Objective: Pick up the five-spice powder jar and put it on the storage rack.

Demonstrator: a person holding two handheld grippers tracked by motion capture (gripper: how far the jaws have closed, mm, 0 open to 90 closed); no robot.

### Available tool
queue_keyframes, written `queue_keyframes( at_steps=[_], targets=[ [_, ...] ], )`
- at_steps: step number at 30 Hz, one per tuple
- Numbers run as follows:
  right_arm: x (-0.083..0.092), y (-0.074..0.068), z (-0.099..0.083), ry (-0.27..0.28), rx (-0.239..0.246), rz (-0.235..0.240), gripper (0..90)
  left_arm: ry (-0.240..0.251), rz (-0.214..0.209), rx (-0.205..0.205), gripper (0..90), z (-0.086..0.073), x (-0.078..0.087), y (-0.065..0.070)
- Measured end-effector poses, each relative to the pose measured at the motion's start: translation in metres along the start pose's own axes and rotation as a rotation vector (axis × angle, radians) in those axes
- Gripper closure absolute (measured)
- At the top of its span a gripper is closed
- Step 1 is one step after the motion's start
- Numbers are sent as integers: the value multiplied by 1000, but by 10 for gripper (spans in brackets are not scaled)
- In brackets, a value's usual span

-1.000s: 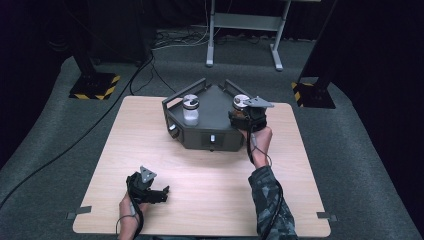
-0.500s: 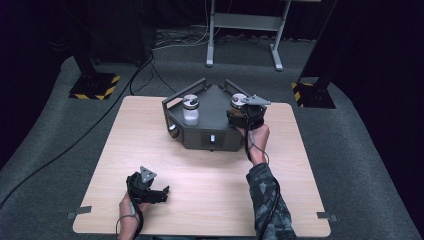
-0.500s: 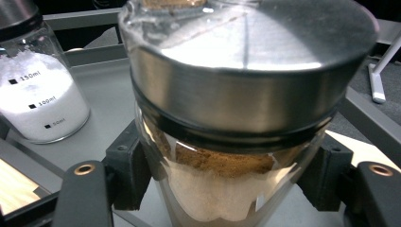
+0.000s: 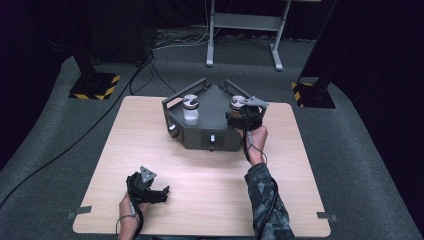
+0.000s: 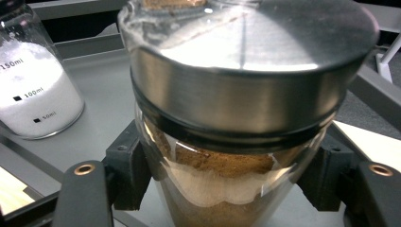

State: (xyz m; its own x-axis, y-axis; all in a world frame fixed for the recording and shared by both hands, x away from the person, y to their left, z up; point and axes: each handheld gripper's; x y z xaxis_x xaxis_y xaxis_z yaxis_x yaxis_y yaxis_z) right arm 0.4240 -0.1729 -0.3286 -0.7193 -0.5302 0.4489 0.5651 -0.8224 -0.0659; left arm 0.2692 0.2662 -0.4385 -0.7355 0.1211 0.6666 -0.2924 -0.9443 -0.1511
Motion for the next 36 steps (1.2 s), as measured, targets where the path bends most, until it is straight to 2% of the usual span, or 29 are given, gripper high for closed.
queue_keyframes(
  at_steps=[17, 31, 32, 34, 36],
  targets=[
    [-2, -4, -8, 18, 14, -13, 296, 2, 2, -3, 7, 0, 0, 1],
    [-1, -3, -4, 2, 13, -9, 294, 2, 2, -3, 6, 0, 0, 1],
    [-1, -3, -4, 1, 12, -8, 287, 1, 2, -3, 7, 0, 0, 1],
    [-1, 1, -1, -15, -3, 13, 208, 1, 2, -3, 6, 0, 0, 1],
    [0, -2, 0, -15, -10, 4, 146, 1, 1, -3, 6, 0, 0, 0]
  ],
)
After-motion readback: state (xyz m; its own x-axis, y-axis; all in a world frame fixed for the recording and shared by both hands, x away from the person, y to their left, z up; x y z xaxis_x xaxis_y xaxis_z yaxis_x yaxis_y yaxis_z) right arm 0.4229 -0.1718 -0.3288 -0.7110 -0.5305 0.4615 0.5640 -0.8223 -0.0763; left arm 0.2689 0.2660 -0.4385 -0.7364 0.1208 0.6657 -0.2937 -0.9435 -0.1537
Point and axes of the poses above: each handheld gripper's, and its own axes: x roughly backward along the jaws, z roughly out of its top, y roughly to its right, and after that the axes turned 10 degrees about z, right-handed
